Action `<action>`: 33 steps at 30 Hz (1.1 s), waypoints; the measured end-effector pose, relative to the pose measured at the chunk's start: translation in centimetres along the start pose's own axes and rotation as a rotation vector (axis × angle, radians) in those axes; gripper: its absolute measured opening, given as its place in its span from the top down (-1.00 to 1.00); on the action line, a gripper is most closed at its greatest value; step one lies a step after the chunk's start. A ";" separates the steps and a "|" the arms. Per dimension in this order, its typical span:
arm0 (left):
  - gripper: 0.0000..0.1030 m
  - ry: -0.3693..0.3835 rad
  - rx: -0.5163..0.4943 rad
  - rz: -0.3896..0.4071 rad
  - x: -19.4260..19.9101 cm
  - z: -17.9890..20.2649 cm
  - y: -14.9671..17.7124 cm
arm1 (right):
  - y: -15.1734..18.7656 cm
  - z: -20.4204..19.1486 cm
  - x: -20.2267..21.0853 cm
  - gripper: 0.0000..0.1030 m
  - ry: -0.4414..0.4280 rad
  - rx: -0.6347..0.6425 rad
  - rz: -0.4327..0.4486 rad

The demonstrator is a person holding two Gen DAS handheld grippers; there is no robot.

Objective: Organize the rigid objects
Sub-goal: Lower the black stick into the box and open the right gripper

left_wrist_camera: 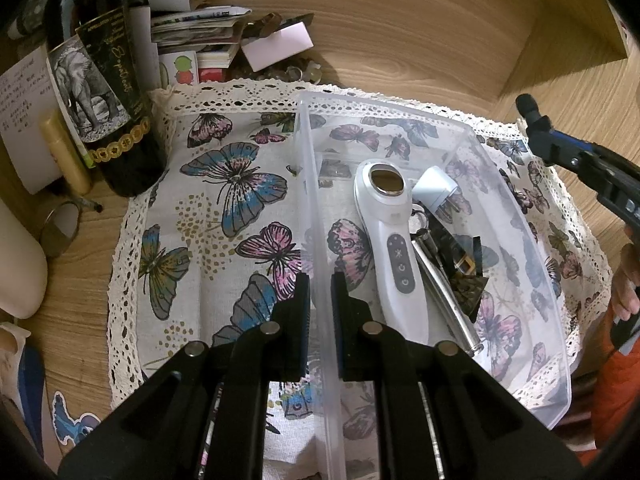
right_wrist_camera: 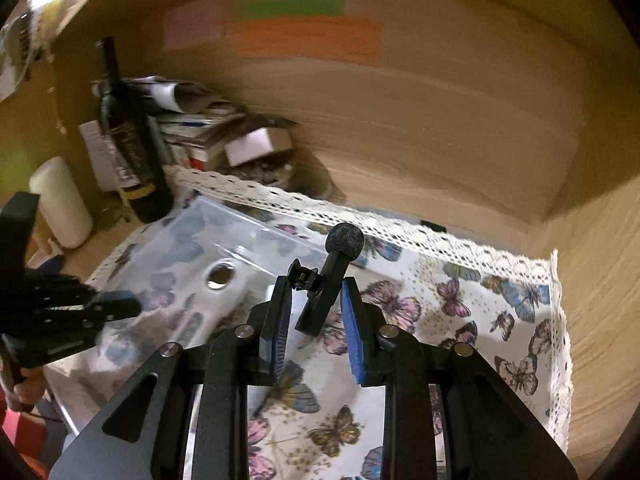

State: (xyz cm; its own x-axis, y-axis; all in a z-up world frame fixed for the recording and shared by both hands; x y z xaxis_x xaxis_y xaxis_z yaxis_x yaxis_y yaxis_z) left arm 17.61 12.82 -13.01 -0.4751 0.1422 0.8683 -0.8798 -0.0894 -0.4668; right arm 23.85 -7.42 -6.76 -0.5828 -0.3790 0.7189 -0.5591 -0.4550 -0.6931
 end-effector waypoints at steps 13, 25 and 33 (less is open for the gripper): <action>0.80 0.000 -0.005 0.001 0.0 0.0 -0.1 | 0.5 -4.7 -2.6 0.55 -0.009 0.143 -0.066; 0.80 0.000 -0.013 -0.002 0.0 0.1 -0.1 | 0.6 -5.1 -5.0 0.54 -0.018 0.126 -0.126; 0.79 -0.009 -0.021 -0.008 0.2 0.5 -0.2 | 0.8 -4.7 -2.3 0.42 -0.049 0.108 -0.074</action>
State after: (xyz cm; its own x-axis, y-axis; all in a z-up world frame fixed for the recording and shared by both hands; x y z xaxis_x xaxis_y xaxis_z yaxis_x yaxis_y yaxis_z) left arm 17.68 12.39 -12.71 -0.4678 0.1339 0.8736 -0.8838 -0.0674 -0.4630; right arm 22.01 -3.10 -9.22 -0.5116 -0.3789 0.7712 -0.5310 -0.5662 -0.6305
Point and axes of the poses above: each gripper's, at about its wrist camera, not at the fingertips, and x roughly against the way its jaws point, z to its right, y to its underside, the point moved 1 cm from there along -x, roughly the way its jaws point, and after that the axes turned 7 degrees about -z, right-handed, at the moved point
